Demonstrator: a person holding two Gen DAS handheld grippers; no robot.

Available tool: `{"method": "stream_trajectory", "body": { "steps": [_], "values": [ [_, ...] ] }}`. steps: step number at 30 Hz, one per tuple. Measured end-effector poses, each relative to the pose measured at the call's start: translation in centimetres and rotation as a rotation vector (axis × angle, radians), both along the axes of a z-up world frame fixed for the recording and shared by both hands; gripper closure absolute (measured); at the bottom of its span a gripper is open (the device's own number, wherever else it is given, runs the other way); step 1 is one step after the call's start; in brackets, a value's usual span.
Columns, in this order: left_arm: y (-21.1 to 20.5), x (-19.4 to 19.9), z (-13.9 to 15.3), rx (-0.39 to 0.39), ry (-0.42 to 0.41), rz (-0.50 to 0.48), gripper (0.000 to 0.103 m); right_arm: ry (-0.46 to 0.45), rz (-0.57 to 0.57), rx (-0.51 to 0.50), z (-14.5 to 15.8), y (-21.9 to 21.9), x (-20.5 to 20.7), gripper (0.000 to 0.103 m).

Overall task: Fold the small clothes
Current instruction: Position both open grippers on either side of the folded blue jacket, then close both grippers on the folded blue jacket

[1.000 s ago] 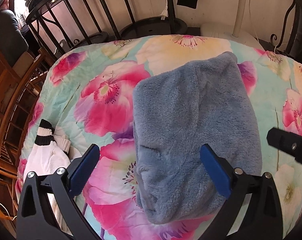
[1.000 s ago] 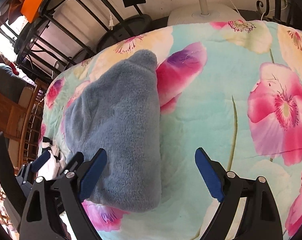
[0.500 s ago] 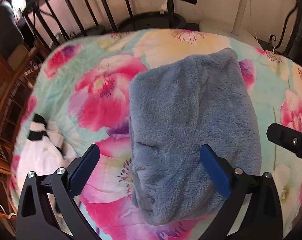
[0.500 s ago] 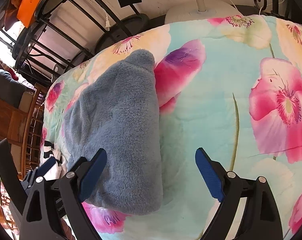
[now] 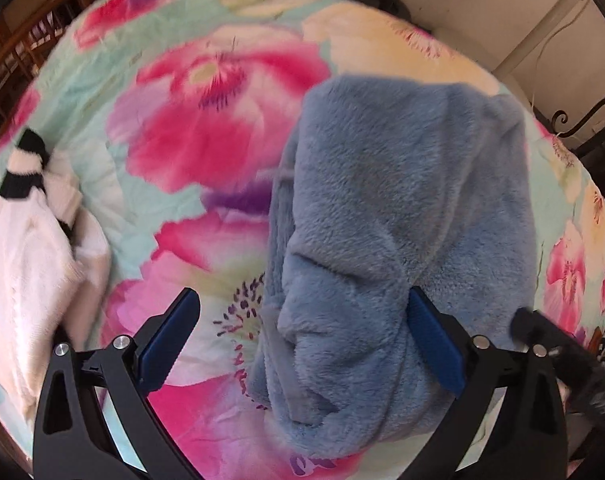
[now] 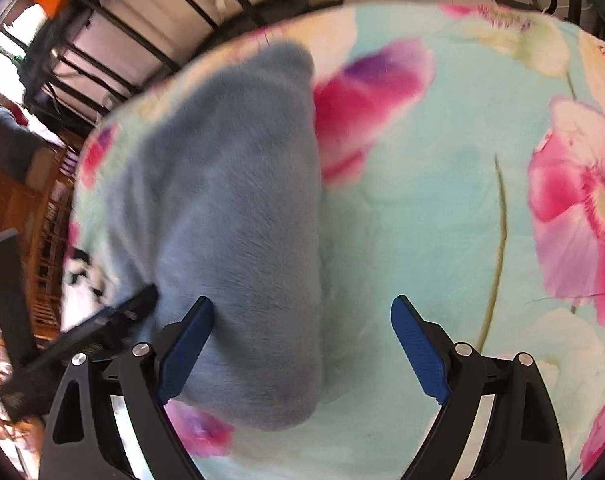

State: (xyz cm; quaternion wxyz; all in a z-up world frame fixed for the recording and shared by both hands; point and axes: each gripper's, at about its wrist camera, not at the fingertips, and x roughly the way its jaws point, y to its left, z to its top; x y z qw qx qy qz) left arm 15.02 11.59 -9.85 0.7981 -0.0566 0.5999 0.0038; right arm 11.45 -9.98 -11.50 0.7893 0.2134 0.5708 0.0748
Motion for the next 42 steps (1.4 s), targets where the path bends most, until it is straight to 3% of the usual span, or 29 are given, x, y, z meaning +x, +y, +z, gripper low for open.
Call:
{"method": "stream_trajectory", "body": {
  "steps": [3,7,19,21,26,31,35,40,42],
  "values": [
    [1.2,0.1,-0.9,-0.091,0.044,0.034,0.004,0.022,-0.020,0.055,-1.2,-0.4,0.1,0.008],
    [2.9,0.4,-0.7,-0.229,0.051,0.056,0.004,0.005,-0.059,0.154,-0.6,-1.6,0.6,0.008],
    [3.7,-0.1,-2.3,-0.401,0.076,-0.006,0.005,-0.016,-0.114,0.348,-1.5,-2.9,1.7,0.008],
    [4.1,0.0,-3.1,-0.417,0.084,0.004,0.004,-0.006,-0.107,0.351,-1.9,-2.9,1.8,0.008],
    [5.9,0.0,-5.0,-0.558,0.135,0.076,0.004,0.013,-0.095,0.368,-3.1,-2.6,2.2,0.008],
    [5.4,0.0,-4.9,-0.530,0.126,0.063,0.004,0.035,-0.088,0.425,-4.7,-2.0,2.1,0.008],
    [4.4,0.7,-5.2,-0.517,0.124,0.049,0.004,0.034,-0.031,0.398,-4.9,-0.3,2.1,0.010],
    [2.2,1.6,-5.5,-0.463,0.112,0.009,0.004,0.004,0.023,0.324,-4.2,1.5,1.7,0.030],
    [1.6,1.6,-5.0,-0.441,0.080,-0.015,0.012,-0.018,0.040,0.280,-3.4,1.9,1.5,0.039]
  ]
}}
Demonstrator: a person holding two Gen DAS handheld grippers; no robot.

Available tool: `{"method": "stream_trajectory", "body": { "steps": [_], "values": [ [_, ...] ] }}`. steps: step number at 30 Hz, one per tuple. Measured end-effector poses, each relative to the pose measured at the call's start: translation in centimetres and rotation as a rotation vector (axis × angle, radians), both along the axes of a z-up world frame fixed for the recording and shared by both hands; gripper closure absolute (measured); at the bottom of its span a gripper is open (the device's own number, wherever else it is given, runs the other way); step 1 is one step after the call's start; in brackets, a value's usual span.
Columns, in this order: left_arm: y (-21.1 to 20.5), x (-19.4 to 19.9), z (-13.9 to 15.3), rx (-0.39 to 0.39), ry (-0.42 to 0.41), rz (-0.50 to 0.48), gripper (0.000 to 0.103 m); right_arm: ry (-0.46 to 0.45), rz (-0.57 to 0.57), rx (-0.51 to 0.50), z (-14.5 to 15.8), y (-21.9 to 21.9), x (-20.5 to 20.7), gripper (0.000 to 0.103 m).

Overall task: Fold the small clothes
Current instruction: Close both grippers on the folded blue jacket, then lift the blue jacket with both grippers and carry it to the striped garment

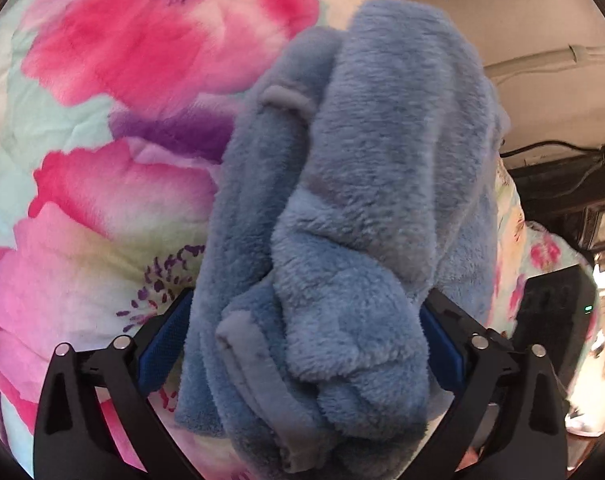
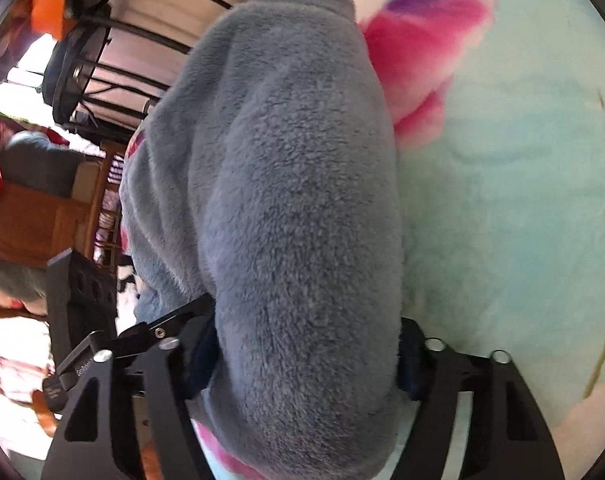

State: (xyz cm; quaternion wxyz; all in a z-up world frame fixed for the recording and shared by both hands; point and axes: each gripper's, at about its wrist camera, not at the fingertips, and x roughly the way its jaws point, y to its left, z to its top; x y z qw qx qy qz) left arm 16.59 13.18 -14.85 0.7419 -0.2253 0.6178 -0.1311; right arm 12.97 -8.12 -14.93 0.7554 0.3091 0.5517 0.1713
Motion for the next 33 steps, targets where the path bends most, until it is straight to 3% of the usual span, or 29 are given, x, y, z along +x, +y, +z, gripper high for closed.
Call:
{"method": "stream_trajectory", "body": {
  "steps": [2,14,18,23,29,33],
  "values": [
    [-0.5,0.0,0.8,-0.019,-0.022,-0.017,0.025,-0.019,0.002,-0.040,0.7,0.3,-0.2,0.043],
    [-1.9,-2.4,4.3,-0.051,-0.096,-0.011,0.038,-0.151,0.035,-0.235,6.6,0.3,-2.4,0.048],
    [-4.6,-3.4,6.6,-0.037,-0.142,-0.038,0.045,-0.182,0.026,-0.260,8.7,-1.2,-4.4,0.049],
    [-8.5,-5.7,8.9,-0.040,-0.186,-0.101,0.045,-0.212,-0.020,-0.288,11.2,-3.8,-8.1,0.049],
    [-13.7,-8.9,9.1,-0.109,-0.187,-0.181,0.045,-0.225,-0.092,-0.367,12.5,-8.9,-13.7,0.049],
    [-19.0,-11.2,9.7,-0.125,-0.207,-0.285,0.046,-0.229,-0.163,-0.394,12.9,-13.3,-17.7,0.049]
  ]
}}
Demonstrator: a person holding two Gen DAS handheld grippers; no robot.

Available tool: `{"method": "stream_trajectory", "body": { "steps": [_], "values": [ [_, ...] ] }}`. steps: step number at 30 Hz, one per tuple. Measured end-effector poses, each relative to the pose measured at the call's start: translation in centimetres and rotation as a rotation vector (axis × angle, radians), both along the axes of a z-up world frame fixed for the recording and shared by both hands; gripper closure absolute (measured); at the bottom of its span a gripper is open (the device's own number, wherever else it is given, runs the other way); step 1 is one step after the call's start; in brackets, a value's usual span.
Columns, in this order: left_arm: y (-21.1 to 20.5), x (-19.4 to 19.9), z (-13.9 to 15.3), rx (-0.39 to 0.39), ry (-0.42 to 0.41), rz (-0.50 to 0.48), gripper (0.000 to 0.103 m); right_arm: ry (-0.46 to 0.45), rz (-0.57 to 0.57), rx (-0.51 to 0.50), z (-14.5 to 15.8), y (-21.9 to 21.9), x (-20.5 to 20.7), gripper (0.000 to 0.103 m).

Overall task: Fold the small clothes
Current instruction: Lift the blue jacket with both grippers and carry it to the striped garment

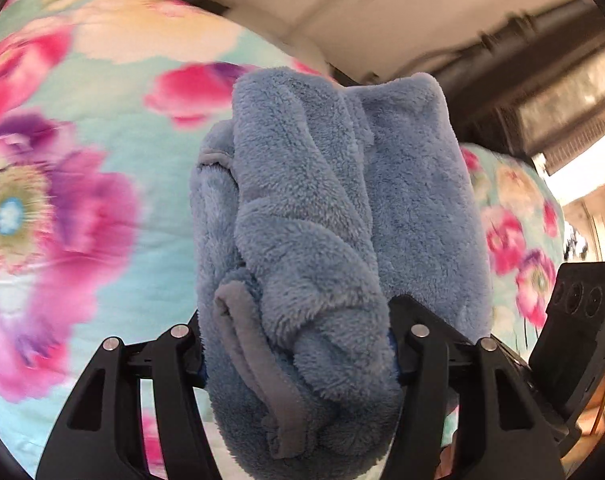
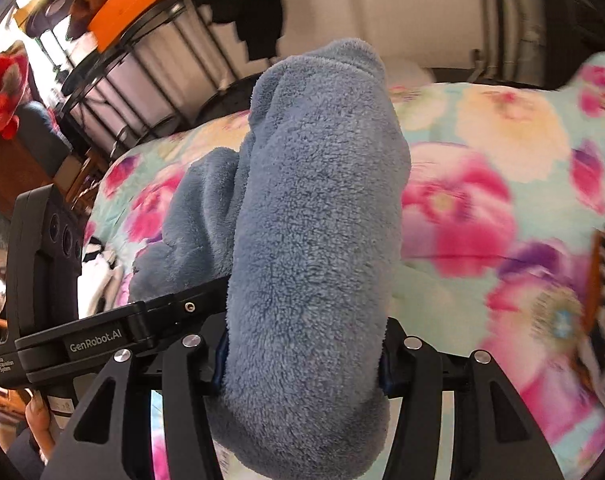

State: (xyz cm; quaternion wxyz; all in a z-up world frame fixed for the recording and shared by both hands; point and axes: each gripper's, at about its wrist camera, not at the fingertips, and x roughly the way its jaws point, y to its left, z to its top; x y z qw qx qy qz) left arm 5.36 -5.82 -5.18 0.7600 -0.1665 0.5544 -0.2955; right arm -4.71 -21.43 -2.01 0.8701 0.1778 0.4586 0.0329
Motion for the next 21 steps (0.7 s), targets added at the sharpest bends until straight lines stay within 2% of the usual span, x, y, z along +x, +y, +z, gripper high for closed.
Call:
{"method": "stream_trajectory", "body": {
  "steps": [7,11,18,21],
  "values": [
    [-7.9,-3.6,3.0,-0.021,-0.080,-0.135,0.046,-0.083,-0.148,-0.009,2.6,-7.6,-6.4,0.049],
    [-12.9,-5.1,4.8,-0.048,-0.096,-0.194,0.045,-0.133,-0.222,-0.025,4.1,-12.1,-9.1,0.049],
    [-20.8,-6.6,8.7,-0.012,-0.189,-0.305,0.046,-0.213,-0.367,0.060,6.0,-20.6,-12.8,0.049],
    [-23.9,-7.6,9.5,-0.004,-0.215,-0.355,0.045,-0.235,-0.425,0.086,6.2,-23.4,-14.3,0.049]
  ]
}}
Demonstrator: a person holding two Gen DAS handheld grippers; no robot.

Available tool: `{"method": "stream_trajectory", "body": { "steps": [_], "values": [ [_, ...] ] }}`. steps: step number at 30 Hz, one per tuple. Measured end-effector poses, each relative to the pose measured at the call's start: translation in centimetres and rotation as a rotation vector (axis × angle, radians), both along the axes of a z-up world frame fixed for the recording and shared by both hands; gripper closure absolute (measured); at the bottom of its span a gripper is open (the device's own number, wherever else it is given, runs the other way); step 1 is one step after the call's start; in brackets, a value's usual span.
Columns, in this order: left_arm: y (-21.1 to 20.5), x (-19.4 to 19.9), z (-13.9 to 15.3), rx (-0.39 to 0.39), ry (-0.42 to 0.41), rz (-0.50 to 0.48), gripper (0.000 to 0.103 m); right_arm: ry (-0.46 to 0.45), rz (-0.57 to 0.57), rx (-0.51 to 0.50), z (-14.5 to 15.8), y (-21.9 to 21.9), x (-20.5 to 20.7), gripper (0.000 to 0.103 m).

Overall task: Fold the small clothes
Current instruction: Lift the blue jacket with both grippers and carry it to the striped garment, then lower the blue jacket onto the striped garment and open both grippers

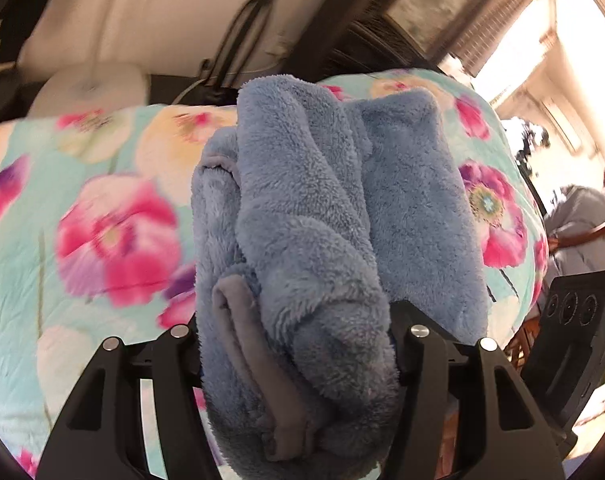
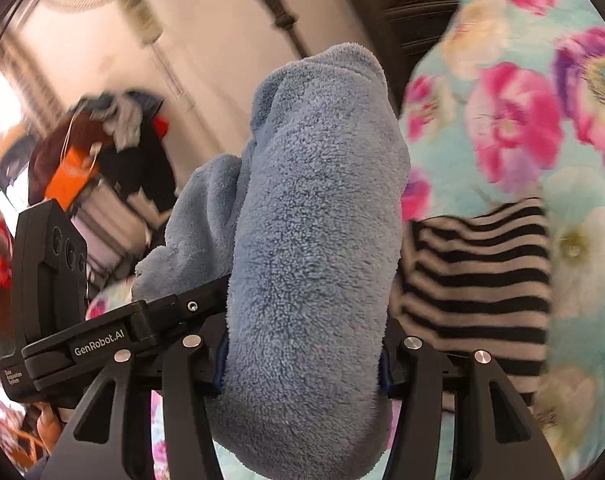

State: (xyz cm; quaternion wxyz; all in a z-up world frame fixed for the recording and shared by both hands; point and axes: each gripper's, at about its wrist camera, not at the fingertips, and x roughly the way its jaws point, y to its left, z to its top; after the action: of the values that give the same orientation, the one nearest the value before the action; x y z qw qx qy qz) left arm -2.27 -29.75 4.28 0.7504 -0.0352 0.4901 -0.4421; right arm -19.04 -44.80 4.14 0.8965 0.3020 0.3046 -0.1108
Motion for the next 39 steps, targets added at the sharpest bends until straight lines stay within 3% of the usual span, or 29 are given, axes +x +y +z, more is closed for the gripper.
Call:
{"method": "stream_trajectory", "body": {
  "steps": [6,11,14,16,21,25,28,31,32,35,39],
  "values": [
    [-7.6,-2.2,-0.8,0.043,-0.039,-0.090,0.045,-0.016,-0.114,0.138,-2.6,-6.8,-3.7,0.049],
    [-12.2,-3.7,-6.4,0.114,0.059,-0.138,0.044,0.077,-0.220,0.279,-8.1,-11.3,-6.2,0.047],
    [-12.5,-4.6,-10.4,0.162,0.110,-0.132,0.029,0.147,-0.262,0.464,-12.9,-13.4,-7.3,0.038],
    [-12.0,-4.7,-11.6,0.145,0.128,-0.126,0.021,0.142,-0.270,0.524,-14.0,-14.0,-7.7,0.038],
    [-11.0,-4.2,-11.3,0.152,0.124,-0.115,0.018,0.178,-0.230,0.424,-12.7,-13.2,-6.6,0.035],
    [-9.7,-4.2,-8.4,0.161,0.020,-0.106,0.019,0.143,-0.263,0.329,-9.8,-13.0,-7.3,0.034],
    [-8.4,-3.8,-6.2,0.150,-0.058,-0.068,0.020,0.077,-0.344,0.123,-6.0,-12.6,-8.4,0.035],
    [-7.4,-2.7,-5.0,0.123,-0.075,-0.018,0.020,-0.005,-0.342,-0.067,-3.1,-11.6,-7.9,0.051],
    [-7.5,-2.4,-4.9,0.126,-0.080,-0.010,0.020,-0.024,-0.324,-0.103,-2.9,-11.2,-7.2,0.056],
    [-8.4,-1.9,-5.8,0.193,-0.114,-0.001,0.019,-0.022,-0.273,-0.086,-4.3,-11.9,-5.7,0.063],
    [-9.7,-1.7,-9.4,0.290,-0.131,0.018,0.004,0.118,-0.278,-0.124,-7.8,-12.9,-3.3,0.066]
  ]
}}
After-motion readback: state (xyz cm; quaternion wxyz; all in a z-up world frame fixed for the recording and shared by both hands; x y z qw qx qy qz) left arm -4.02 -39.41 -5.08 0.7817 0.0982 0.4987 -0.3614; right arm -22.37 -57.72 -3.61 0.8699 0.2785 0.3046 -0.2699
